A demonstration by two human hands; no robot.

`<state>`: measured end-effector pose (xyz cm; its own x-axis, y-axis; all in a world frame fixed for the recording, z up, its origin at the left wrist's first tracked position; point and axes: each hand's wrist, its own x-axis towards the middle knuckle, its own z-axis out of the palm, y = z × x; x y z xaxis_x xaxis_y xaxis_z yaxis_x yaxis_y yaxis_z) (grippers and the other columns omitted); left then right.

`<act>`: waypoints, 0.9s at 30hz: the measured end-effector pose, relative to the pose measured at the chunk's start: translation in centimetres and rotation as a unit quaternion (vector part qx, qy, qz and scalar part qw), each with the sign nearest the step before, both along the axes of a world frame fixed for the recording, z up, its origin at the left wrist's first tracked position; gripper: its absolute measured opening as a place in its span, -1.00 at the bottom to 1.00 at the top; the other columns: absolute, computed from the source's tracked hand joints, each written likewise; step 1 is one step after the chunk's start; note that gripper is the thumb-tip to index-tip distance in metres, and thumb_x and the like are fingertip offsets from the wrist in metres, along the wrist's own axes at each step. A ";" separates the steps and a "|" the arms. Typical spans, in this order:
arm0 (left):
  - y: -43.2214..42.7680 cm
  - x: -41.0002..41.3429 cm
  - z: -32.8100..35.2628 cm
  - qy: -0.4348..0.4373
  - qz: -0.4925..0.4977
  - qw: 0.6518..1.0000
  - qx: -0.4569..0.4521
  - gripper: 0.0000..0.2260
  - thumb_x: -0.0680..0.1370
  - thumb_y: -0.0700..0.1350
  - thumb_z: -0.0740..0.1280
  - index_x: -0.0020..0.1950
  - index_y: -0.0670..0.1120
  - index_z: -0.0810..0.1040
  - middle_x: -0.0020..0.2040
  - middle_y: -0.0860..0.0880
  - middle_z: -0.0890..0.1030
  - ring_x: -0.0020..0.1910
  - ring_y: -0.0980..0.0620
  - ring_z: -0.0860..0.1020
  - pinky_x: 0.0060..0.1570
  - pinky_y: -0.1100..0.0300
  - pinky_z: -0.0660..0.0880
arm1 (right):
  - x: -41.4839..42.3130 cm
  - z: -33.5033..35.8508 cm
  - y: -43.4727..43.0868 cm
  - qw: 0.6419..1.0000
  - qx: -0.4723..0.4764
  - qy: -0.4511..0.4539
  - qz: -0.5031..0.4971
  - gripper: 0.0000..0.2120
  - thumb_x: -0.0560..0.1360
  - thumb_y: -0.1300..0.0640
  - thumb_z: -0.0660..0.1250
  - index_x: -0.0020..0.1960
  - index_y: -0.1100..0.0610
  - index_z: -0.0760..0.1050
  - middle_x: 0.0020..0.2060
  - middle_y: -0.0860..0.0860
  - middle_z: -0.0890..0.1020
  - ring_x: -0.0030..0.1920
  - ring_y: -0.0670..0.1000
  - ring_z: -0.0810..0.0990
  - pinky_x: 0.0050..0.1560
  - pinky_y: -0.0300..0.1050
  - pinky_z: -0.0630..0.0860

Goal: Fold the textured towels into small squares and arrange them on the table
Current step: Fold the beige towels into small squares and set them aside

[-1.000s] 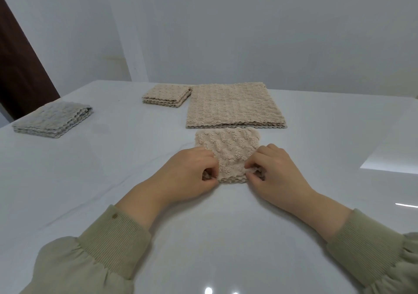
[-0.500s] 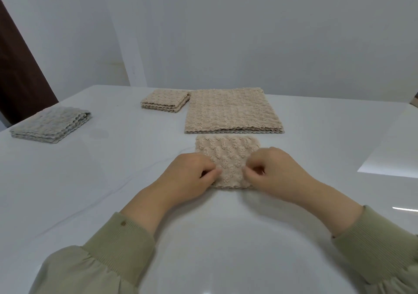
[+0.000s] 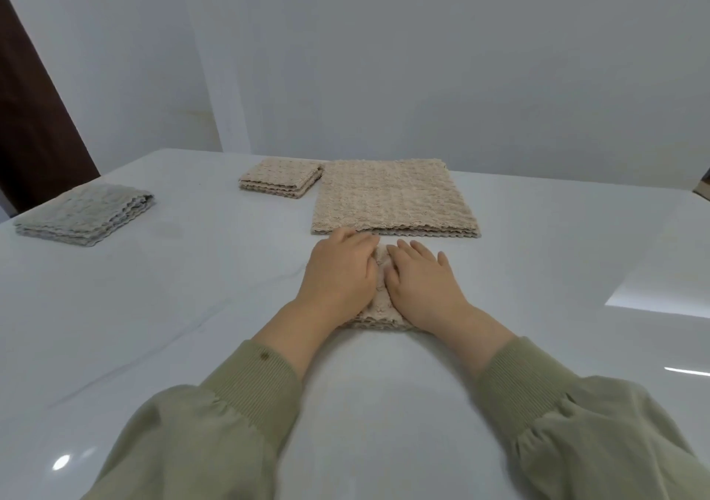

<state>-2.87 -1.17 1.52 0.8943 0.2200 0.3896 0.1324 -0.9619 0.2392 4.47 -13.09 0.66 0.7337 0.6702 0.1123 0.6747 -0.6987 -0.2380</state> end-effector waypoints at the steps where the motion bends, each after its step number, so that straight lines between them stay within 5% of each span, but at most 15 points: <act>1: 0.2 0.2 -0.5 0.075 0.006 0.997 0.017 -0.56 0.61 -0.04 -0.04 0.47 -0.10 0.26 0.47 -0.02 0.30 0.46 -0.02 0.18 0.38 0.02 0.18 | 0.0 -0.1 -0.1 1.000 -0.001 0.006 0.001 -0.54 0.63 0.01 -0.09 0.50 0.08 0.13 0.52 0.02 0.15 0.52 0.03 0.03 0.47 0.17 -0.06; 3: 0.7 0.2 -1.1 0.197 0.009 0.980 0.006 -0.52 0.64 0.02 -0.08 0.55 -0.06 0.00 0.57 0.02 -0.01 0.53 0.03 -0.08 0.46 -0.06 -0.03 | 0.2 -0.2 -0.3 1.000 -0.009 0.021 0.003 -0.52 0.63 -0.01 -0.10 0.52 0.08 0.08 0.53 -0.01 0.11 0.52 -0.01 0.00 0.47 0.17 -0.09; 7: 1.9 -0.6 -1.0 0.248 -0.016 0.969 -0.010 -0.47 0.64 0.13 -0.10 0.55 0.00 -0.16 0.55 0.08 -0.19 0.52 0.07 -0.22 0.47 -0.06 -0.13 | 0.9 -0.2 -0.8 0.998 -0.022 0.052 0.004 -0.49 0.64 -0.06 -0.13 0.54 0.09 0.02 0.54 -0.04 0.06 0.53 -0.06 -0.06 0.47 0.18 -0.13; 13: 3.3 -2.1 -1.3 0.253 -0.016 0.967 -0.008 -0.38 0.58 0.26 -0.12 0.55 0.03 -0.22 0.54 0.10 -0.23 0.52 0.06 -0.24 0.47 -0.01 -0.16 | 2.0 0.1 -1.6 0.996 -0.019 0.092 -0.006 -0.49 0.64 -0.07 -0.14 0.54 0.08 0.02 0.54 -0.05 0.04 0.53 -0.06 -0.04 0.46 0.18 -0.15; 16: 3.3 -2.3 -1.2 0.249 -0.017 0.968 -0.009 -0.38 0.58 0.27 -0.13 0.54 0.04 -0.22 0.54 0.10 -0.23 0.52 0.06 -0.24 0.48 0.00 -0.17 | 2.9 0.0 -2.1 0.995 0.027 0.086 -0.044 -0.54 0.64 -0.02 -0.11 0.48 0.11 0.18 0.49 0.00 0.23 0.51 0.01 0.09 0.45 0.19 -0.07; 20: 3.4 -2.1 -1.3 0.251 -0.018 0.968 -0.011 -0.38 0.58 0.26 -0.11 0.54 0.03 -0.23 0.55 0.10 -0.23 0.52 0.06 -0.24 0.48 -0.01 -0.16 | 3.7 0.2 -2.0 0.990 0.065 0.067 -0.101 -0.61 0.59 -0.09 -0.02 0.16 0.11 0.45 0.22 0.04 0.50 0.33 0.10 0.33 0.37 0.22 0.15; 25: 3.4 -2.2 -1.3 0.243 -0.023 0.970 -0.017 -0.37 0.58 0.27 -0.09 0.54 0.02 -0.23 0.55 0.08 -0.23 0.52 0.06 -0.24 0.48 -0.02 -0.16 | 3.6 1.0 -1.9 0.987 0.080 0.102 -0.097 -0.67 0.52 -0.20 0.18 -0.02 0.08 0.34 -0.06 -0.03 0.48 0.12 0.08 0.43 0.29 0.16 0.26; 27: 3.4 -2.3 -1.2 0.220 -0.024 0.975 -0.032 -0.34 0.58 0.26 -0.03 0.55 0.02 -0.21 0.55 0.07 -0.23 0.52 0.07 -0.22 0.49 -0.02 -0.15 | 3.2 1.5 -2.1 0.975 0.143 0.156 -0.073 -0.70 0.51 -0.12 0.27 0.01 0.10 0.32 -0.17 -0.05 0.48 -0.05 0.05 0.48 0.07 -0.05 0.42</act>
